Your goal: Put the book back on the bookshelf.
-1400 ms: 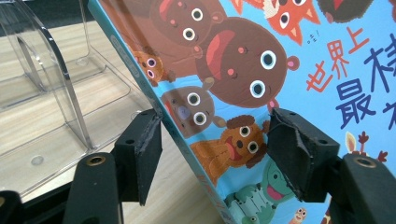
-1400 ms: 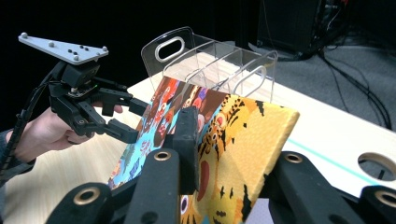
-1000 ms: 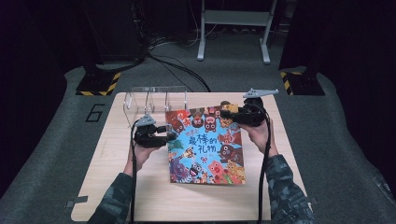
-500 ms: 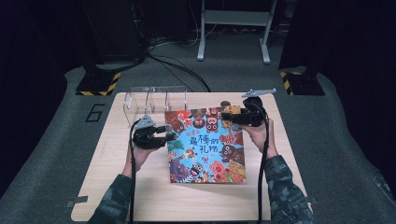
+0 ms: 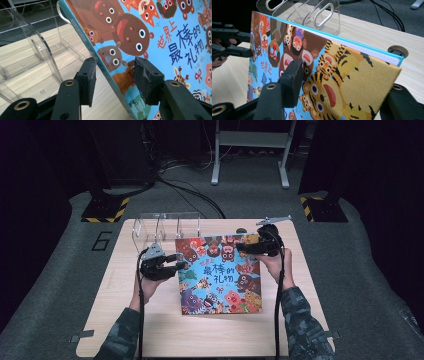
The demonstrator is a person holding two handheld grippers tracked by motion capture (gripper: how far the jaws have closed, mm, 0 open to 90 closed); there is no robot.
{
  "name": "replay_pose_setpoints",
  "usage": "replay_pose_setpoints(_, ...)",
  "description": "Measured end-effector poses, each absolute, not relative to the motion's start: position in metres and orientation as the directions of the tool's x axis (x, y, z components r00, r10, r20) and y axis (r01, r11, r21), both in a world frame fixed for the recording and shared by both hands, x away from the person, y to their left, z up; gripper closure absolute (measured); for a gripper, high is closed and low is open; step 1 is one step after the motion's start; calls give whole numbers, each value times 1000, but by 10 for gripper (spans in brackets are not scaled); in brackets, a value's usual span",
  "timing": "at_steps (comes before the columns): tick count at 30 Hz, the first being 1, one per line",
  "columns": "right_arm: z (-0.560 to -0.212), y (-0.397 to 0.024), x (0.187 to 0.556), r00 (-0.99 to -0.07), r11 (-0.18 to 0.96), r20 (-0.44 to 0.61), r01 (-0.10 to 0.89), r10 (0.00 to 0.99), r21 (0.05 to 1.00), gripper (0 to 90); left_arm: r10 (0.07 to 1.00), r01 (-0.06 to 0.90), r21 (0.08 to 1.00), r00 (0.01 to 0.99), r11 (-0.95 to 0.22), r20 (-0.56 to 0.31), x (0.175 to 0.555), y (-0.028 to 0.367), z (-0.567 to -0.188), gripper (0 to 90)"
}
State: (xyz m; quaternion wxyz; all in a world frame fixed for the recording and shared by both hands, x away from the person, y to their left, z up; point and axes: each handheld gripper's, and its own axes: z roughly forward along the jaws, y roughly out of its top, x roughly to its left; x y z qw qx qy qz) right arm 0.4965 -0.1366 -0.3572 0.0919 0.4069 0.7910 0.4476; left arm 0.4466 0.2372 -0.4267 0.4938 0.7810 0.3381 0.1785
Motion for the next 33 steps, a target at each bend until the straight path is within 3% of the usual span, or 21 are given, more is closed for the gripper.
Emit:
replay_pose_setpoints(16, -359, -129, 499, -661, 253, 223, 544, 717, 800, 404, 694, 336, 891, 719, -304, -35, 445, 246, -419, 540)
replay_pose_setpoints(33, -348, -116, 494, -699, 289, 138, 457, 702, 841, 393, 725, 278, 916, 688, -291, 22, 436, 256, -405, 582)
